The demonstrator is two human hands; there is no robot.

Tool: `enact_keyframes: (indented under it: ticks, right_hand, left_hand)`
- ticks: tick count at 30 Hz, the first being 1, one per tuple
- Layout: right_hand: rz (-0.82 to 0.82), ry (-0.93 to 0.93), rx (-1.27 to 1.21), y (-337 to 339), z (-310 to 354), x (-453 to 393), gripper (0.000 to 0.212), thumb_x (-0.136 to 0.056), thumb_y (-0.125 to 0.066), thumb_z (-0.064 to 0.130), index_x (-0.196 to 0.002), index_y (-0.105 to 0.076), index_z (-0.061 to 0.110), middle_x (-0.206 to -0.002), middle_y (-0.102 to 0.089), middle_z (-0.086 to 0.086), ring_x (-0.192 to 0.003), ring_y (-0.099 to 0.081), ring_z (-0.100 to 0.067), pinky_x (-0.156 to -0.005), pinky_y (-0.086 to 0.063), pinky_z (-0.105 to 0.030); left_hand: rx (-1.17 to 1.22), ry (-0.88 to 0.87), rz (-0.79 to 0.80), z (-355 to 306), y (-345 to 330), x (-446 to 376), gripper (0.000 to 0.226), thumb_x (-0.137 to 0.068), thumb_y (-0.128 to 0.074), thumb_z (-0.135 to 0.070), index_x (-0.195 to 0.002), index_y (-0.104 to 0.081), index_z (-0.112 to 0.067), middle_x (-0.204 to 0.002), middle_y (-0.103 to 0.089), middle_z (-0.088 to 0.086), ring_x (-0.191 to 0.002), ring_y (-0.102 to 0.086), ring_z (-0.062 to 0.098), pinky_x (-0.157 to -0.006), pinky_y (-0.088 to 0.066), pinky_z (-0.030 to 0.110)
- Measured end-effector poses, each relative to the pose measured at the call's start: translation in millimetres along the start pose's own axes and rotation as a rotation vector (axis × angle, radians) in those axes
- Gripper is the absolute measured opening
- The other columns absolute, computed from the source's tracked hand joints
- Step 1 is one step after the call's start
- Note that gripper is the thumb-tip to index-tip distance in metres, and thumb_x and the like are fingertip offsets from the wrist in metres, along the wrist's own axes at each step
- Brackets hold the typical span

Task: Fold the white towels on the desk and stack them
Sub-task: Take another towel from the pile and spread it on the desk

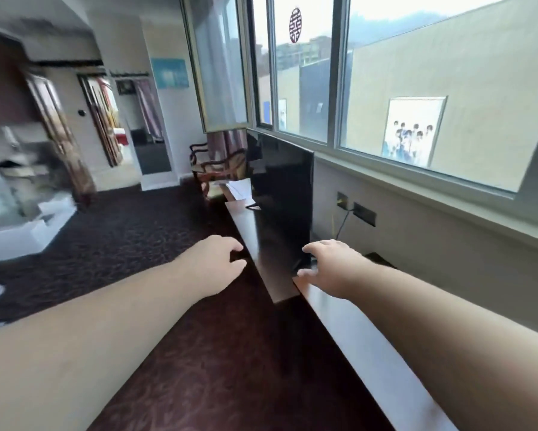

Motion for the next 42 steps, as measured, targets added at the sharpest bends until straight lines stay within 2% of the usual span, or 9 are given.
enact_keyframes:
  ticks: [4, 9, 17, 21, 29, 36, 42]
  right_hand:
    - [0.017, 0.07, 0.018, 1.3, 90.0, -81.6, 0.063, -0.091, -0.054, 0.061, -0.146, -0.045, 0.033, -0.148, -0.048, 0.005, -0.14, -0.038, -0.024, -0.111, -0.039, -0.047]
    - [-0.014, 0.12, -0.039, 6.5, 155.1, -186.1, 0.066, -0.091, -0.054, 0.062, -0.148, -0.043, 0.032, -0.15, -0.048, 0.005, -0.142, -0.037, -0.024, -0.113, -0.038, -0.046]
    - [-0.011, 0.178, -0.127, -33.1, 203.0, -382.4, 0.065, -0.092, -0.055, 0.06, -0.149, -0.043, 0.029, -0.147, -0.05, 0.0, -0.138, -0.043, -0.024, -0.109, -0.043, -0.044]
    - [0.006, 0.209, -0.142, -53.1, 220.9, -500.7, 0.067, -0.093, -0.054, 0.06, -0.151, -0.04, 0.028, -0.148, -0.05, -0.001, -0.137, -0.045, -0.026, -0.107, -0.044, -0.042]
    - [0.107, 0.237, -0.048, -139.1, 272.7, -697.9, 0.072, -0.089, -0.056, 0.065, -0.149, -0.043, 0.026, -0.142, -0.054, -0.005, -0.133, -0.048, -0.031, -0.109, -0.043, -0.048]
    - [0.122, 0.187, 0.011, -218.3, 320.4, -871.6, 0.073, -0.089, -0.055, 0.066, -0.15, -0.04, 0.029, -0.151, -0.046, -0.001, -0.143, -0.035, -0.029, -0.113, -0.036, -0.053]
    - [0.153, -0.012, -0.031, -249.6, 308.9, -1016.6, 0.069, -0.092, -0.053, 0.064, -0.149, -0.04, 0.027, -0.149, -0.045, -0.001, -0.144, -0.032, -0.028, -0.115, -0.034, -0.052]
  left_hand:
    - [-0.006, 0.094, -0.045, 90.9, 43.8, -38.2, 0.052, -0.09, -0.056, -0.053, -0.138, -0.053, -0.032, -0.138, -0.055, -0.003, -0.12, -0.057, 0.019, -0.101, -0.046, 0.035]
    - [0.049, 0.241, -0.132, 190.5, 71.3, -83.9, 0.059, -0.088, -0.055, -0.056, -0.141, -0.045, -0.032, -0.139, -0.054, -0.004, -0.12, -0.056, 0.018, -0.102, -0.046, 0.037]
    - [0.021, 0.363, -0.125, 318.8, 48.4, -217.1, 0.057, -0.09, -0.055, -0.054, -0.142, -0.045, -0.032, -0.142, -0.051, -0.001, -0.129, -0.05, 0.02, -0.106, -0.043, 0.04]
    - [0.017, 0.408, -0.184, 379.1, 46.9, -302.6, 0.053, -0.091, -0.056, -0.052, -0.139, -0.049, -0.033, -0.139, -0.053, 0.0, -0.124, -0.053, 0.023, -0.104, -0.044, 0.041]
    - [0.082, 0.504, -0.126, 513.6, -19.1, -431.3, 0.054, -0.088, -0.059, -0.052, -0.137, -0.052, -0.03, -0.138, -0.053, 0.002, -0.126, -0.052, 0.024, -0.107, -0.042, 0.04]
    - [0.068, 0.399, -0.06, 636.7, -69.1, -599.7, 0.061, -0.085, -0.059, -0.06, -0.139, -0.048, -0.033, -0.141, -0.05, -0.002, -0.129, -0.049, 0.023, -0.105, -0.042, 0.042]
    - [0.007, 0.206, 0.056, 710.1, -84.6, -776.5, 0.061, -0.086, -0.057, -0.061, -0.14, -0.047, -0.034, -0.144, -0.048, -0.007, -0.131, -0.047, 0.021, -0.106, -0.042, 0.042]
Point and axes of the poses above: each hand's wrist, its own x-axis away from the middle knuckle, its own y-axis out of the back of the hand, z = x × y, the point moved 10 cm from there along -x, towards the middle knuckle
